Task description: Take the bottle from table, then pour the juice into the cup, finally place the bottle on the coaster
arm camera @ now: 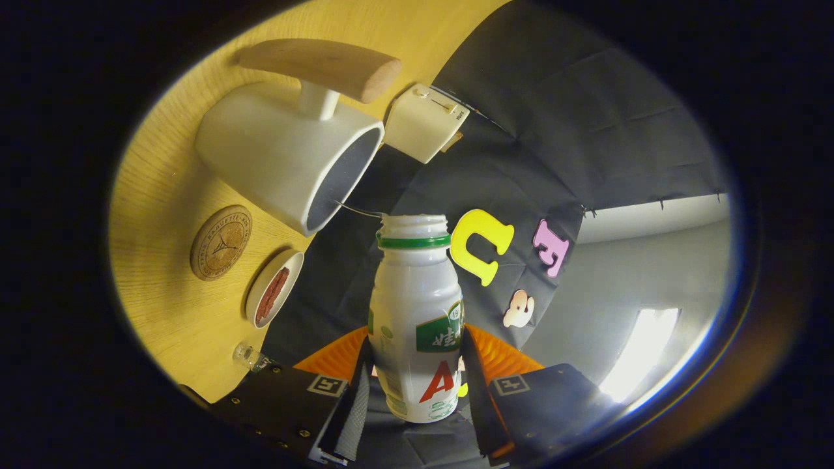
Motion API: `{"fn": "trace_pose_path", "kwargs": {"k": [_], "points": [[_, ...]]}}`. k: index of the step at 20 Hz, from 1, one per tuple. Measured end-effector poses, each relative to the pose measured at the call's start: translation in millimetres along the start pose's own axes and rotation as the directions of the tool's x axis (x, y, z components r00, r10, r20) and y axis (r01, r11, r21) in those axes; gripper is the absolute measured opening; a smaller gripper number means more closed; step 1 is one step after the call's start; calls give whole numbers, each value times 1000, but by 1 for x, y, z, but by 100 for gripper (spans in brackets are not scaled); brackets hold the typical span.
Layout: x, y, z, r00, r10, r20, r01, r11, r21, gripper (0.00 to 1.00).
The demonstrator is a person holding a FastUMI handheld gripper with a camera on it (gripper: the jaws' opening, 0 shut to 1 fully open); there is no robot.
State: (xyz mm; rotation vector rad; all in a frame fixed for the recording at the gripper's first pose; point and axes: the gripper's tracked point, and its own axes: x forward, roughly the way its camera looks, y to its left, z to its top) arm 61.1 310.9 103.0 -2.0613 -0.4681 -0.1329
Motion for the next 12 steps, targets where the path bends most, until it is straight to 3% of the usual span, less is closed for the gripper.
{"fn": "trace_pose_path", "kwargs": {"k": [12], "points": [[-1, -10, 12, 996, -55, 74, 64, 990, -124, 66]]}}
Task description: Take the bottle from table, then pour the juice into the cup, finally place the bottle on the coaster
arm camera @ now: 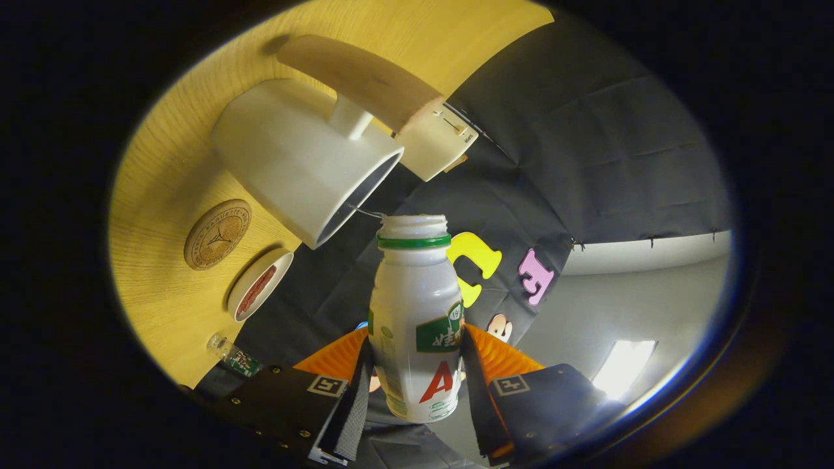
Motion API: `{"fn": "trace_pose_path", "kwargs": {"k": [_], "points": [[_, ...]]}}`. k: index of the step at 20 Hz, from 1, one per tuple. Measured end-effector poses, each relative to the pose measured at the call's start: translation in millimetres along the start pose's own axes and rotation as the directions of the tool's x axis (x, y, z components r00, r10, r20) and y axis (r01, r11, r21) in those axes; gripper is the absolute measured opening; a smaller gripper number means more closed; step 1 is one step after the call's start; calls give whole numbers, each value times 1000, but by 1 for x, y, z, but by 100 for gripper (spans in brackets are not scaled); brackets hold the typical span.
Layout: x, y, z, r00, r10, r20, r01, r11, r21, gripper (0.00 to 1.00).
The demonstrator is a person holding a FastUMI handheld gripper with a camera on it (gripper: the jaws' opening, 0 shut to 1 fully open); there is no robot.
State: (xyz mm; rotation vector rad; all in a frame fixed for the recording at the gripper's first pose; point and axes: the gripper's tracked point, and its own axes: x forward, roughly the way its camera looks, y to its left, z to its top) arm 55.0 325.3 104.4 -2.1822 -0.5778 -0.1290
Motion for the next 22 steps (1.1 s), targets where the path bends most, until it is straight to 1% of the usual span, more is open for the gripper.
{"fn": "trace_pose_path", "kwargs": {"k": [4, 9, 12, 15, 17, 18, 20, 22], "points": [[-1, -2, 1, 1000, -10, 12, 11, 999, -30, 66], [0, -1, 0, 1000, 2, 11, -2, 999, -37, 66], [2, 3, -5, 999, 34, -9, -34, 999, 20, 66], [3, 17, -18, 995, 93, -38, -87, 985, 151, 66], [4, 27, -25, 988, 147, -50, -127, 950, 284, 66], [3, 31, -26, 983, 173, -54, -143, 924, 355, 66], [3, 32, -31, 975, 215, -50, -161, 851, 500, 67], [4, 33, -33, 969, 243, -39, -166, 761, 627, 67]]}}
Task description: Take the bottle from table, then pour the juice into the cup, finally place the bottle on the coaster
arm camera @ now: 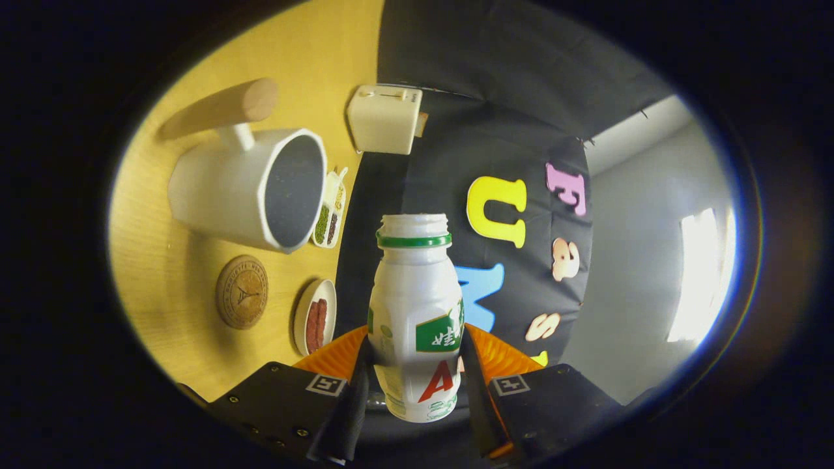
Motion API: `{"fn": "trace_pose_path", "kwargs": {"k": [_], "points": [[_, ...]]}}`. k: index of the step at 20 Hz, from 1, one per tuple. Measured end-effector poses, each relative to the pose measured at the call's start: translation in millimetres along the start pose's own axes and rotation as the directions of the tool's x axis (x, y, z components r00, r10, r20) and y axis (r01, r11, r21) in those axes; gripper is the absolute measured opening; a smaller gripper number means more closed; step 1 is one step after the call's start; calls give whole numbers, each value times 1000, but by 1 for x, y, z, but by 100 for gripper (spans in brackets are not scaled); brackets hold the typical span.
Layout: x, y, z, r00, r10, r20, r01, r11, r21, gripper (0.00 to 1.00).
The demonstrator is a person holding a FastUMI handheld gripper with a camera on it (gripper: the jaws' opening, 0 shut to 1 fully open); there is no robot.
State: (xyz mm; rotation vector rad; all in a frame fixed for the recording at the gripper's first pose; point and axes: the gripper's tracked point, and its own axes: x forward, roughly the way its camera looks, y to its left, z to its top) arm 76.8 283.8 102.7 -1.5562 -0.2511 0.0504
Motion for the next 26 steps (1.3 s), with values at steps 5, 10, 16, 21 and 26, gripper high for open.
{"fn": "trace_pose_path", "kwargs": {"k": [5, 10, 16, 21, 26], "points": [[5, 2, 0, 998, 67, 8, -65, 928, 367, 67], [14, 11, 0, 990, 135, 43, -129, 742, 657, 67], [32, 31, -5, 975, 191, 113, -177, 364, 914, 67], [48, 61, -8, 962, 226, 151, -187, 145, 972, 67], [59, 82, -3, 953, 245, 177, -193, 44, 980, 67]]}}
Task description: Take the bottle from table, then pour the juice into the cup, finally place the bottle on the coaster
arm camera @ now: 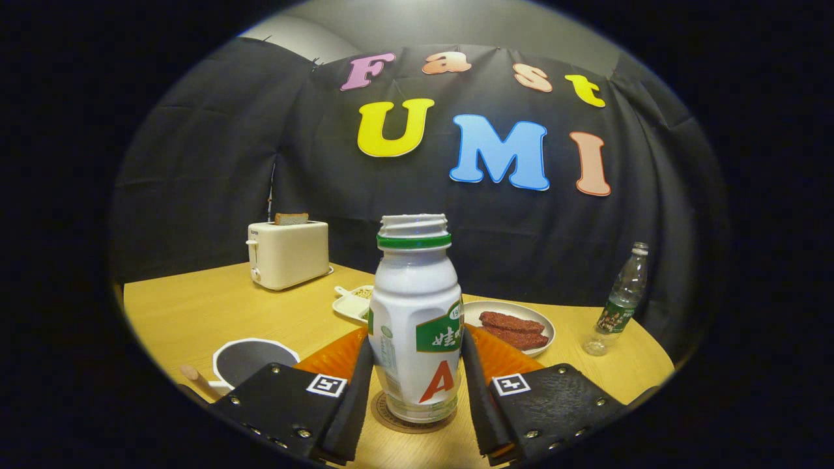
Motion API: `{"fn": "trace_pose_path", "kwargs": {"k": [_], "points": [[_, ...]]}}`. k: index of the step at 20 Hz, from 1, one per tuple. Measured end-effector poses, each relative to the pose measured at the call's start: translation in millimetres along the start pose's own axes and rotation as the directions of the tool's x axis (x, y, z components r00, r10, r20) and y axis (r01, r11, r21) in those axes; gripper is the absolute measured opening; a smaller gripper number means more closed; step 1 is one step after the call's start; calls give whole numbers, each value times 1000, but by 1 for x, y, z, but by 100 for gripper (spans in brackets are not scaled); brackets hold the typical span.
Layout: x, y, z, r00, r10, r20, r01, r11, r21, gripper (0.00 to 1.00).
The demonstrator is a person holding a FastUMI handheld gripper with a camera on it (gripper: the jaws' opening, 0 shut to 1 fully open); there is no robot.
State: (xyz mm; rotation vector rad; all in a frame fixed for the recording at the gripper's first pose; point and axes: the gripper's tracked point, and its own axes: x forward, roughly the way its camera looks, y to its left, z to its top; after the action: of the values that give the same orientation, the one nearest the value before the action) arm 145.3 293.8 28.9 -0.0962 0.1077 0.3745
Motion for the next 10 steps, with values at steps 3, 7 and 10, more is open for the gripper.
{"fn": "trace_pose_path", "kwargs": {"k": [3, 7, 10], "points": [[7, 0, -8, 1000, -3, -15, 3, 1000, 21, 67], [12, -3, -18, 999, 2, -35, 0, 997, 71, 67], [10, -5, -22, 1000, -2, -21, 4, 995, 101, 67]]}}
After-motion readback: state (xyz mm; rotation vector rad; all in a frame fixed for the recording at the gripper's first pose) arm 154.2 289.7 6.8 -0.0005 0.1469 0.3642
